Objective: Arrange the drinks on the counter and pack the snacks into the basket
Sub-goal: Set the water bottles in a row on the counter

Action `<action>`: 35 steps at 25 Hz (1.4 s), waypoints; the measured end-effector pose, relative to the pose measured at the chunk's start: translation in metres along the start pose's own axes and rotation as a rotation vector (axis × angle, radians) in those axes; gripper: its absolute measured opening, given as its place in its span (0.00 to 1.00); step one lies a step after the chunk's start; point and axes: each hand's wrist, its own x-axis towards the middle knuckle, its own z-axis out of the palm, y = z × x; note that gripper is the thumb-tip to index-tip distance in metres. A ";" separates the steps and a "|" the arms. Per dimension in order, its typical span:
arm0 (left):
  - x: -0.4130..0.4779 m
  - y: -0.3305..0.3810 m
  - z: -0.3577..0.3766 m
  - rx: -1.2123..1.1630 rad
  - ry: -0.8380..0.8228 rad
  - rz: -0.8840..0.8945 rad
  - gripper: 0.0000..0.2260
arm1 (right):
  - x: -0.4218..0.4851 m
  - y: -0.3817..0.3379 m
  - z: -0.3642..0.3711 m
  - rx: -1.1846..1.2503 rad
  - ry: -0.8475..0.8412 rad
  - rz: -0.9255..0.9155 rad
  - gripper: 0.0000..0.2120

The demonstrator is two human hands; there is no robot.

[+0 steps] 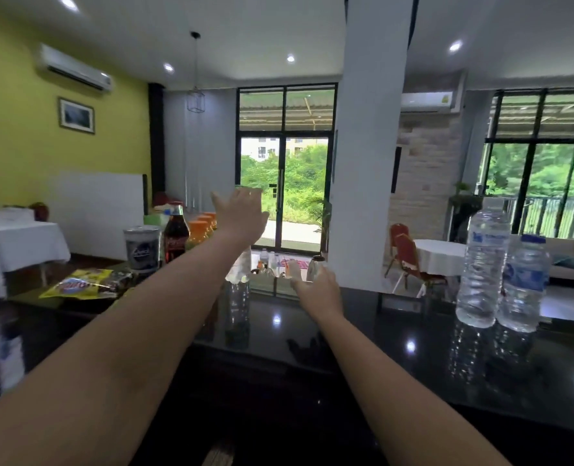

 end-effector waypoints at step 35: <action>0.018 0.029 -0.050 -0.629 -0.323 0.267 0.36 | 0.014 -0.025 -0.001 0.274 -0.075 -0.127 0.31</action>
